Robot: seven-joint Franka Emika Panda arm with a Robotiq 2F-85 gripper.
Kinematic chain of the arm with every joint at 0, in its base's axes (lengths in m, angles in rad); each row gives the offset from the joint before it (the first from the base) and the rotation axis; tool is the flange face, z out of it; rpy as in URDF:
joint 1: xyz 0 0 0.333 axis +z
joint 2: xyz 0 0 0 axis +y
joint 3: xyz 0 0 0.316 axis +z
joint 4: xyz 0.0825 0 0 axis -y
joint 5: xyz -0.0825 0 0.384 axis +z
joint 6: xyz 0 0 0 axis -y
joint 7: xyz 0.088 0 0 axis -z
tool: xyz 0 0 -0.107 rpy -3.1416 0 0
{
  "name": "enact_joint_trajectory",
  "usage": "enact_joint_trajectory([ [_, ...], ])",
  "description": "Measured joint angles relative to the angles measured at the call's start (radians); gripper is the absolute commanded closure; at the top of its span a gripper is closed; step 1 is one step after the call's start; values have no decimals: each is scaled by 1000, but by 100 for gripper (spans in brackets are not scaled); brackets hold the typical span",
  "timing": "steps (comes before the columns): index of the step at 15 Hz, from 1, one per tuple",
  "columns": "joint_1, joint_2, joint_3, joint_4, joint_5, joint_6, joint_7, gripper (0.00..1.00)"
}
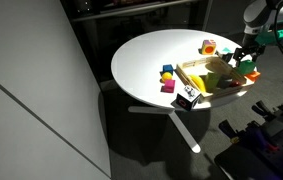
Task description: Pick up the green block and put it on the orange block and the tray
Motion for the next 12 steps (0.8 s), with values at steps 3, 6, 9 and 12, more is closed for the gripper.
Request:
enact_joint_trajectory([
  [3, -1, -15, 0, -4, 2, 5, -10, 0],
  [6, -1, -44, 0, -8, 31, 8, -31, 0],
  [9, 0, -76, 3, -8, 34, 7, -34, 0],
  [12, 8, -100, 12, -7, 34, -17, -34, 0],
])
